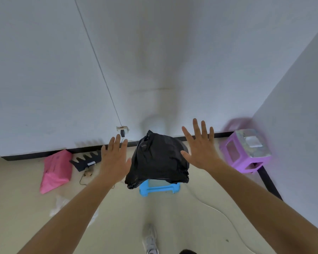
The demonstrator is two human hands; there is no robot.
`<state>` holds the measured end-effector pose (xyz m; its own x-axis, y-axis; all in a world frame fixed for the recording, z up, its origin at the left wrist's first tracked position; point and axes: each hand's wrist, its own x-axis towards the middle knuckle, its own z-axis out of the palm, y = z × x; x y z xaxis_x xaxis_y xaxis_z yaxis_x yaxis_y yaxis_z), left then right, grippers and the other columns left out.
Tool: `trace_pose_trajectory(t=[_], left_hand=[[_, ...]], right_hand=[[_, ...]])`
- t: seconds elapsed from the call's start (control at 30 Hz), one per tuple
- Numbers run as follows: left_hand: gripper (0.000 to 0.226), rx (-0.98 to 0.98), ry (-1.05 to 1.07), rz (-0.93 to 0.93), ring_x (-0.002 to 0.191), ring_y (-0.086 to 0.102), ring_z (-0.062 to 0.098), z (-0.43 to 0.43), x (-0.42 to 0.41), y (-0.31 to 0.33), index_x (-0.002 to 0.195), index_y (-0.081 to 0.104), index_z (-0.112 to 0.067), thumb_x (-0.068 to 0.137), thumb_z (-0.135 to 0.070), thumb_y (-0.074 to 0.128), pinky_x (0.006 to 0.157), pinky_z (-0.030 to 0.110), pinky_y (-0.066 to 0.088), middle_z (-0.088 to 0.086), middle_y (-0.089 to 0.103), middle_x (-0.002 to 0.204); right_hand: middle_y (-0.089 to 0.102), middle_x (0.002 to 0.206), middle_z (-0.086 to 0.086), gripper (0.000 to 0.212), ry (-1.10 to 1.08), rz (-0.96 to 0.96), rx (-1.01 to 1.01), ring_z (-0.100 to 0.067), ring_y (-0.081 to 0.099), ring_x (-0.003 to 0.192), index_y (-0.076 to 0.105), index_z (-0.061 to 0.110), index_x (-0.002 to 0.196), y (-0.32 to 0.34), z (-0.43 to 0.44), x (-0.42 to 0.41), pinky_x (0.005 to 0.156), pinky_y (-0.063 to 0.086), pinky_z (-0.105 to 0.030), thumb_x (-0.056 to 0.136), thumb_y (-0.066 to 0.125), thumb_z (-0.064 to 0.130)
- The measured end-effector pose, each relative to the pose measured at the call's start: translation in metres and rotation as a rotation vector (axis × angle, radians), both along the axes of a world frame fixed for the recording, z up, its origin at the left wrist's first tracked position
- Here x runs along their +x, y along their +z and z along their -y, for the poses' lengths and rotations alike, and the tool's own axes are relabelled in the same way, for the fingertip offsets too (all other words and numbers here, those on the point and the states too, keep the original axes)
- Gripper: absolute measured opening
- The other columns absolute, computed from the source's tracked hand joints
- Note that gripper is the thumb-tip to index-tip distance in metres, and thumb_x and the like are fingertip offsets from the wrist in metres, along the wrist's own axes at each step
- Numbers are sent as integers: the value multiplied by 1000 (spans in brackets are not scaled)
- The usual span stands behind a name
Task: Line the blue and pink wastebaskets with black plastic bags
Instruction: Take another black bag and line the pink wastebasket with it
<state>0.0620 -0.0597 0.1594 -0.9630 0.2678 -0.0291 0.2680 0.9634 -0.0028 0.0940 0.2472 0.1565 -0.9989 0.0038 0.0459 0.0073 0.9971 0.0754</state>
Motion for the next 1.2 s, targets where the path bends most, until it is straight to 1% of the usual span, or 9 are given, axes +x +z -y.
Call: trace_pose_trajectory(t=[0.17, 0.4, 0.6, 0.67, 0.73, 0.77, 0.83, 1.03, 1.2], left_hand=[[67, 7, -53, 176, 149, 11, 32, -20, -64, -65, 150, 21, -10, 95, -38, 47, 118, 53, 17, 15, 15, 161], [37, -108, -233, 447, 148, -12, 37, -40, -94, -244, 130, 47, -25, 93, -29, 49, 119, 57, 8, 19, -4, 162], [63, -206, -271, 554, 146, -23, 37, -52, -78, -383, 153, 19, -32, 96, -33, 45, 118, 58, 3, 16, -25, 159], [69, -233, -216, 552, 148, -18, 35, -49, -76, -411, 155, 8, -21, 97, -34, 43, 119, 58, 7, 13, -20, 161], [71, -205, -148, 547, 150, -6, 32, -46, -74, -427, 154, 3, -9, 98, -31, 41, 119, 55, 13, 10, -7, 164], [70, -162, -122, 528, 150, 2, 32, -45, -74, -427, 153, 6, -5, 98, -30, 42, 119, 53, 17, 11, 1, 164], [68, -57, -79, 482, 147, 20, 34, -44, -76, -415, 150, 18, 1, 96, -24, 50, 115, 50, 26, 16, 20, 160], [60, 172, -58, 334, 134, 37, 38, -57, -103, -316, 144, 32, 8, 90, -6, 56, 112, 46, 32, 22, 37, 148], [58, 242, -267, 258, 129, 44, 39, -91, -132, -202, 141, 38, 9, 86, 7, 56, 111, 46, 36, 24, 43, 144]], right_hand=[[-3, 164, -24, 96, -72, 159, -17, -50, 0, 149, 15, 20, 158, -60, -8, -52, 116, 9, -68, 84, 59, 61], [-6, 164, -23, 91, -115, 432, -147, -46, -1, 150, 8, 16, 158, -232, 3, -66, 120, 13, -56, 90, 60, 45], [-3, 163, -25, 107, -274, 476, -234, -50, 8, 148, 4, 18, 159, -372, 16, -57, 117, 20, -56, 81, 75, 33], [7, 162, -27, 93, -331, 459, -242, -50, 14, 146, 17, 16, 157, -402, 13, -56, 116, 24, -55, 84, 74, 25], [39, 151, -24, 50, -360, 401, -299, -47, 32, 140, 49, 12, 141, -419, 5, -54, 109, 36, -53, 94, 63, 18], [54, 137, -21, 31, -392, 361, -344, -45, 43, 132, 61, 10, 128, -420, 1, -54, 102, 42, -51, 98, 57, 15], [64, 116, -15, 22, -493, 307, -446, -39, 53, 114, 65, 9, 114, -410, -4, -56, 89, 43, -45, 102, 46, 13], [56, 121, -10, 23, -581, 317, -737, -31, 52, 112, 53, 8, 119, -325, -9, -57, 90, 38, -36, 100, 47, 20], [18, 161, -6, 104, -386, 517, -841, -26, 21, 146, 9, 22, 158, -235, 6, -56, 118, 28, -46, 81, 67, 61]])
